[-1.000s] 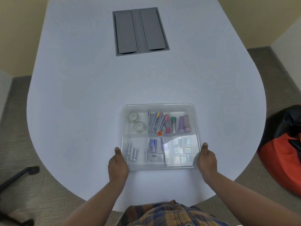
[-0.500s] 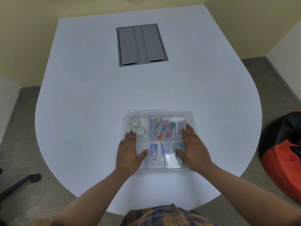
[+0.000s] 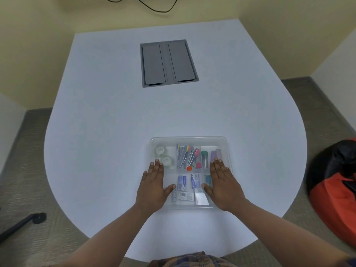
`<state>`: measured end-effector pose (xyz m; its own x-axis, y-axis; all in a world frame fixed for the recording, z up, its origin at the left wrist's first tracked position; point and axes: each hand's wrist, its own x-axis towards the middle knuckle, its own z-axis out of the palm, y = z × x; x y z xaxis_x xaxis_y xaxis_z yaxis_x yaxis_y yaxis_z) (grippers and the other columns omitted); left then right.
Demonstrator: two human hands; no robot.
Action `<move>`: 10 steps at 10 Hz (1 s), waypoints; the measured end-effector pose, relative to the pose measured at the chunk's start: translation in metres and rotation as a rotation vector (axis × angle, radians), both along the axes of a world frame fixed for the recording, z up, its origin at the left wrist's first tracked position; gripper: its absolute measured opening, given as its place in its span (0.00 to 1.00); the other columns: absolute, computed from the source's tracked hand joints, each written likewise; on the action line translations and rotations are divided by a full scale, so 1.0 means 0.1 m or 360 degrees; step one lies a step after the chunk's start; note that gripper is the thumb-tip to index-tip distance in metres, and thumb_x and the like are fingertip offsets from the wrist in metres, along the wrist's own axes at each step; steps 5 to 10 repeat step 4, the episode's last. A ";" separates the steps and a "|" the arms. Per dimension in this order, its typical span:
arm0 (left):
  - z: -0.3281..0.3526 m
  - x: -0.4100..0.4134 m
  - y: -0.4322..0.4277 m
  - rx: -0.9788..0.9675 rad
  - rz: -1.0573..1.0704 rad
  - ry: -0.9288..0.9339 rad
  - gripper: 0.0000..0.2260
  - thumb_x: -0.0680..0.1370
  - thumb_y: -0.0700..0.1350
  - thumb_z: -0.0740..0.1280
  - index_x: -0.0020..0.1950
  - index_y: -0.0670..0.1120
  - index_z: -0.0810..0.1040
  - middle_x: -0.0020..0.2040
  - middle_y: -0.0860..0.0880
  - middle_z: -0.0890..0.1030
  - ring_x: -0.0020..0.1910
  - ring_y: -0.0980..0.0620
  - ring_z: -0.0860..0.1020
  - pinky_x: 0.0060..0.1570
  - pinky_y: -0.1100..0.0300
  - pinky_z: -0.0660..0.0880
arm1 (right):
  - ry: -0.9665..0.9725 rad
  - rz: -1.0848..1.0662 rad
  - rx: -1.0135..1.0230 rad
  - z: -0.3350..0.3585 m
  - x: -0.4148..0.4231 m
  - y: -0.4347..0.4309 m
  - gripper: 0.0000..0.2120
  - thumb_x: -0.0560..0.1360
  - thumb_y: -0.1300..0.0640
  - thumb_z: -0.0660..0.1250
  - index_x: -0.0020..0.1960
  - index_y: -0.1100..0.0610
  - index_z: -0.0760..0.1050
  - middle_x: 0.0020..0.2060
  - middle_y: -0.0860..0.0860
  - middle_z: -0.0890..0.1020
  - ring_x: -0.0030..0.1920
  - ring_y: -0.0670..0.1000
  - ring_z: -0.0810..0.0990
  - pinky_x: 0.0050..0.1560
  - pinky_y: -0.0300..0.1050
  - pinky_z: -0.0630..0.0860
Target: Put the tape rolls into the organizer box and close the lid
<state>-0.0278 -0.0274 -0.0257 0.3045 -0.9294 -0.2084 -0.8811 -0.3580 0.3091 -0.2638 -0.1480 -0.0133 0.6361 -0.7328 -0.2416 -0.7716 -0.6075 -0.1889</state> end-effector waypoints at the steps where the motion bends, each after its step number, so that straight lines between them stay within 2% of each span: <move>1: 0.04 -0.02 -0.04 0.0046 0.0044 0.0025 0.39 0.77 0.65 0.55 0.78 0.45 0.43 0.80 0.47 0.44 0.78 0.49 0.43 0.74 0.52 0.44 | -0.0111 0.0010 -0.0008 0.07 0.00 -0.02 0.39 0.78 0.36 0.49 0.77 0.60 0.41 0.77 0.55 0.44 0.77 0.52 0.43 0.74 0.44 0.42; 2: 0.13 -0.03 -0.08 0.0066 0.0054 0.0044 0.39 0.77 0.63 0.57 0.78 0.44 0.42 0.80 0.46 0.44 0.78 0.49 0.43 0.75 0.52 0.44 | -0.0192 0.0046 -0.0044 0.17 -0.03 -0.03 0.38 0.78 0.38 0.51 0.77 0.59 0.42 0.77 0.53 0.44 0.77 0.51 0.44 0.75 0.45 0.46; 4: 0.38 -0.03 -0.31 -0.0154 -0.0146 -0.0252 0.36 0.78 0.61 0.55 0.78 0.45 0.42 0.80 0.47 0.43 0.78 0.49 0.41 0.74 0.53 0.41 | -0.0256 0.0012 -0.0171 0.38 0.11 -0.21 0.38 0.78 0.38 0.52 0.77 0.58 0.44 0.76 0.52 0.44 0.77 0.51 0.43 0.75 0.46 0.44; 10: 0.38 -0.03 -0.31 -0.0154 -0.0146 -0.0252 0.36 0.78 0.61 0.55 0.78 0.45 0.42 0.80 0.47 0.43 0.78 0.49 0.41 0.74 0.53 0.41 | -0.0256 0.0012 -0.0171 0.38 0.11 -0.21 0.38 0.78 0.38 0.52 0.77 0.58 0.44 0.76 0.52 0.44 0.77 0.51 0.43 0.75 0.46 0.44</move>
